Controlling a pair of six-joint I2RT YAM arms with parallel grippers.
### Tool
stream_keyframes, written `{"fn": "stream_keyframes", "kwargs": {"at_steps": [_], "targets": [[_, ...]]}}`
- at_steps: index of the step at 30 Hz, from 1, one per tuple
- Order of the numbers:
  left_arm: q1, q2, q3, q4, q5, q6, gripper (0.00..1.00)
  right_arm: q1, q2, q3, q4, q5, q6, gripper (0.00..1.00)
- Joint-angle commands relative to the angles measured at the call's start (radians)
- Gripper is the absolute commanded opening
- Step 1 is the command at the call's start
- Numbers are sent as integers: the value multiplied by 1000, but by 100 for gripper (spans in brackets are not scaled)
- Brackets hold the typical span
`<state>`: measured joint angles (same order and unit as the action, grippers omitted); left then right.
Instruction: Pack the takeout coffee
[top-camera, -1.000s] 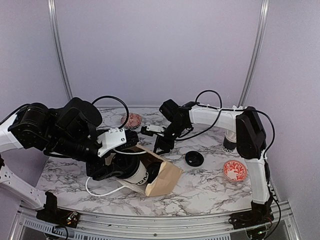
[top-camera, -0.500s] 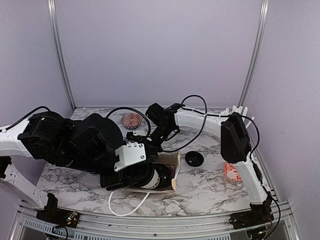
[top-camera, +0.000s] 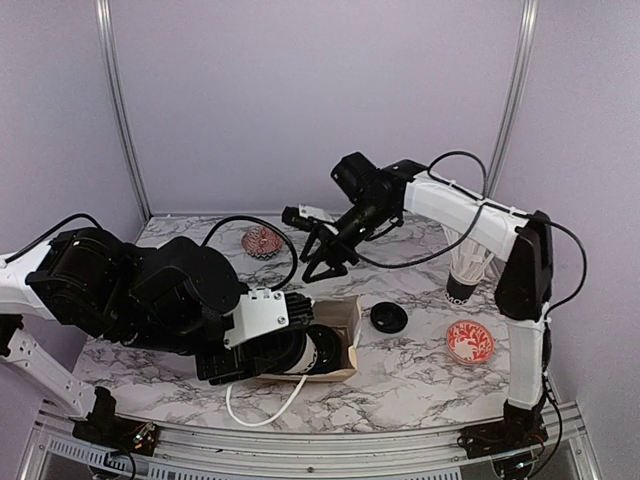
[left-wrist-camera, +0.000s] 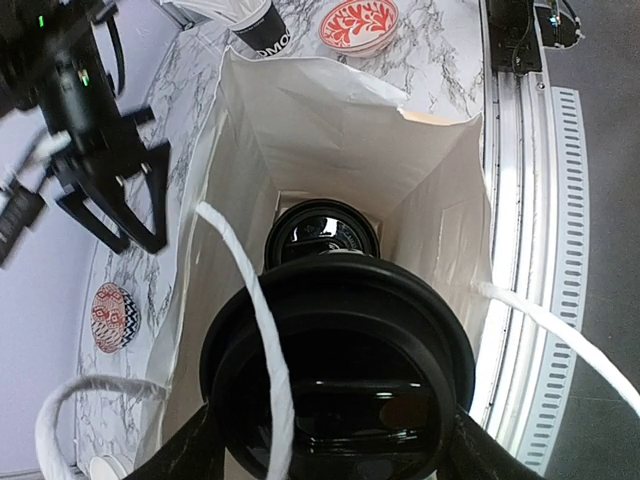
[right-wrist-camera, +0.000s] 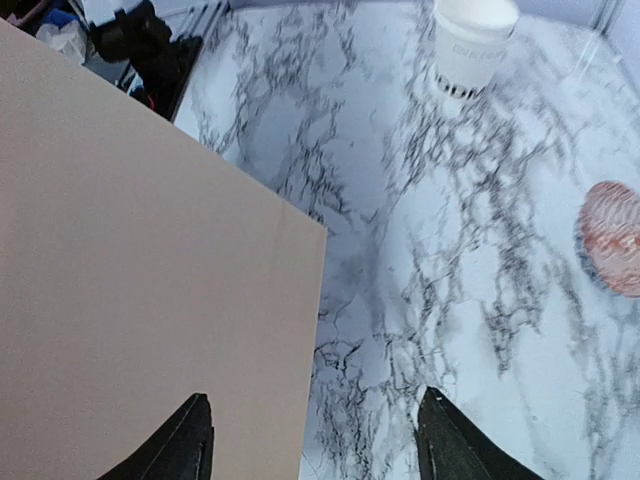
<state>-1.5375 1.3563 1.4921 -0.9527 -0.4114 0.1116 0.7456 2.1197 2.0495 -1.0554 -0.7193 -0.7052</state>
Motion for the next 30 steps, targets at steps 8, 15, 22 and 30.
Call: {"fn": "stream_keyframes", "kwargs": {"at_steps": [8, 15, 22, 30], "targets": [[0, 78, 41, -27, -109, -52, 63, -5, -478, -190, -62, -151, -7, 83], [0, 108, 72, -30, -118, -93, 62, 136, -534, -281, -5, 33, 80, 81], [0, 109, 53, -29, -136, -103, 62, 207, -518, -270, 7, 142, 92, 68], [0, 82, 29, -33, -138, -104, 62, 255, -467, -246, 22, 291, 87, 25]]}}
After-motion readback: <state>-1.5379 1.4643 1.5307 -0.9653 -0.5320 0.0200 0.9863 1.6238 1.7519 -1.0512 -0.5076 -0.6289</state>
